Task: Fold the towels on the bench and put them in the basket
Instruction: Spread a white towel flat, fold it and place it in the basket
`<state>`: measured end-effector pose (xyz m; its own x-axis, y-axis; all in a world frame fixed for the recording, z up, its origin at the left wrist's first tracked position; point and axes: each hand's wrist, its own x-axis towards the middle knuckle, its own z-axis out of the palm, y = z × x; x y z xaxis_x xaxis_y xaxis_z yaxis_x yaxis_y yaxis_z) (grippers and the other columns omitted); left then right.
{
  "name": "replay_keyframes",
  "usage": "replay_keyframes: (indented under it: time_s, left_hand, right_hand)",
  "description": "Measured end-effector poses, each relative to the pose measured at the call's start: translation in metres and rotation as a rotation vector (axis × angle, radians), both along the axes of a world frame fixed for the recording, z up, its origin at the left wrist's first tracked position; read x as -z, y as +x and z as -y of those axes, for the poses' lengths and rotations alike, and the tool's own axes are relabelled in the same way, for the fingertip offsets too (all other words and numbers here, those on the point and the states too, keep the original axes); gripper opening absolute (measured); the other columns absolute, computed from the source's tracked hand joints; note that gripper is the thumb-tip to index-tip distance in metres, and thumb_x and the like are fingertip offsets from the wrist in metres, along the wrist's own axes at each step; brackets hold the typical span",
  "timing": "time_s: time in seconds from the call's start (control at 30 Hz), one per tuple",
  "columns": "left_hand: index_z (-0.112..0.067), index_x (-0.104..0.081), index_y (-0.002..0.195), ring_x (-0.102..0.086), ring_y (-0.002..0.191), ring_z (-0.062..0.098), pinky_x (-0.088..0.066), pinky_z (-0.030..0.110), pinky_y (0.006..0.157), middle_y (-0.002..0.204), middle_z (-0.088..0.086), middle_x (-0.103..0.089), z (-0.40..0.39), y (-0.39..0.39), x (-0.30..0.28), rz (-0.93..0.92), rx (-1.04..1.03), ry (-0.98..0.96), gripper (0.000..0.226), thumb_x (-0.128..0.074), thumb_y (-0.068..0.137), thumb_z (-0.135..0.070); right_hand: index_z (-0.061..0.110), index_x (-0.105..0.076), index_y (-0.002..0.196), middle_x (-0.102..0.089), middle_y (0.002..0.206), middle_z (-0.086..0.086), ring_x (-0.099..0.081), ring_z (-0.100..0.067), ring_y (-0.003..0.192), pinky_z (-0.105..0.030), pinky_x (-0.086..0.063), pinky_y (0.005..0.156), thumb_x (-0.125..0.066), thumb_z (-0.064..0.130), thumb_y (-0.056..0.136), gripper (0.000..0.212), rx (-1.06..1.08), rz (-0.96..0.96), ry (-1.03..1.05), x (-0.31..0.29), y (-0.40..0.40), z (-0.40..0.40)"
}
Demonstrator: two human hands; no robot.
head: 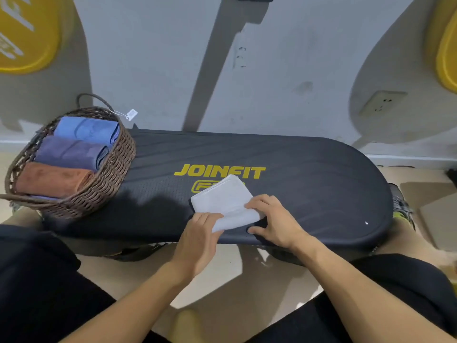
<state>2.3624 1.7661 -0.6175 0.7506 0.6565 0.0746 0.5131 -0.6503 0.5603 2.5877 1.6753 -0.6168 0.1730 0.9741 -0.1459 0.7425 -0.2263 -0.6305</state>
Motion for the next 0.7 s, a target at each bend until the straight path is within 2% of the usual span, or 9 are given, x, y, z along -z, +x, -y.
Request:
replay_keyframes:
  time_s: [0.07,0.13,0.17,0.23,0.33,0.4,0.5,0.6,0.7]
  left_hand:
    - [-0.020,-0.064,0.112,-0.055,0.090,0.018,-0.042,0.026,0.076,0.100,-0.007,-0.064,-0.011,-0.004,-0.006,0.005,-0.029,-0.117,0.019,-0.060,0.094,-0.016]
    - [-0.025,-0.060,0.110,-0.054,0.081,0.014,-0.039,0.019,0.066,0.090,-0.011,-0.060,-0.026,-0.010,-0.010,-0.005,-0.086,-0.259,0.015,-0.057,0.096,-0.024]
    - [-0.027,-0.059,0.110,-0.055,0.079,0.014,-0.040,0.018,0.066,0.088,-0.010,-0.061,-0.033,-0.012,-0.011,-0.004,-0.128,-0.331,0.013,-0.056,0.097,-0.027]
    - [-0.027,-0.058,0.109,-0.059,0.084,0.015,-0.046,0.024,0.073,0.091,-0.007,-0.065,-0.041,-0.017,-0.010,0.040,-0.220,-0.422,0.012,-0.055,0.097,-0.029]
    - [-0.025,-0.055,0.108,-0.058,0.085,0.016,-0.044,0.030,0.073,0.092,-0.008,-0.063,-0.042,-0.012,-0.008,0.088,-0.343,-0.463,0.011,-0.052,0.099,-0.031]
    - [-0.024,-0.052,0.108,-0.057,0.083,0.015,-0.040,0.028,0.068,0.090,-0.007,-0.061,-0.038,-0.003,-0.006,0.096,-0.424,-0.448,0.013,-0.050,0.100,-0.033]
    - [-0.016,-0.052,0.112,-0.056,0.082,0.021,-0.039,0.030,0.069,0.095,0.003,-0.063,-0.031,0.013,-0.003,0.121,-0.480,-0.333,0.019,-0.050,0.101,-0.031]
    - [-0.005,-0.056,0.103,-0.057,0.081,0.033,-0.044,0.039,0.072,0.089,0.015,-0.064,-0.027,0.019,0.001,0.076,-0.500,-0.109,0.022,-0.052,0.100,-0.027]
    - [-0.007,-0.053,0.095,-0.060,0.077,0.041,-0.043,0.041,0.070,0.081,0.019,-0.066,-0.034,0.019,0.002,-0.086,-0.557,-0.089,0.029,-0.048,0.101,-0.035]
  right_hand:
    - [0.027,-0.066,0.111,-0.056,0.110,0.014,-0.042,-0.013,0.099,-0.023,-0.038,0.084,-0.078,0.029,0.078,0.035,0.028,-0.024,0.045,-0.003,-0.003,-0.004]
    - [0.027,-0.069,0.098,-0.059,0.099,0.014,-0.041,-0.012,0.099,-0.022,-0.041,0.082,-0.074,0.035,0.079,0.021,0.026,-0.017,0.090,-0.007,-0.007,-0.008]
    - [0.025,-0.070,0.095,-0.060,0.099,0.016,-0.041,-0.011,0.102,-0.019,-0.041,0.084,-0.073,0.038,0.079,0.021,0.025,-0.011,0.120,-0.008,-0.009,-0.010]
    - [0.024,-0.072,0.090,-0.062,0.101,0.020,-0.041,-0.005,0.108,-0.010,-0.039,0.084,-0.072,0.043,0.078,0.023,0.043,-0.044,0.167,-0.011,-0.016,-0.012]
    - [0.036,-0.066,0.081,-0.064,0.090,0.015,-0.048,0.003,0.101,-0.010,-0.038,0.074,-0.064,0.057,0.081,0.020,0.173,-0.239,0.041,-0.013,-0.025,-0.013]
    - [0.038,-0.066,0.087,-0.068,0.089,0.010,-0.059,-0.001,0.093,-0.020,-0.043,0.073,-0.061,0.061,0.085,0.024,0.275,-0.383,-0.034,-0.009,-0.029,-0.012]
    - [0.027,-0.065,0.099,-0.073,0.095,0.009,-0.067,-0.006,0.089,-0.028,-0.053,0.078,-0.066,0.048,0.089,0.023,0.413,-0.488,-0.027,-0.002,-0.029,-0.014]
    - [0.026,-0.061,0.100,-0.071,0.096,0.010,-0.067,-0.004,0.089,-0.028,-0.054,0.078,-0.067,0.047,0.089,0.024,0.496,-0.487,-0.045,0.003,-0.030,-0.020]
    - [0.028,-0.056,0.097,-0.068,0.089,0.013,-0.063,0.003,0.081,-0.015,-0.047,0.064,-0.064,0.054,0.088,0.028,0.591,-0.411,-0.054,0.006,-0.038,-0.028]
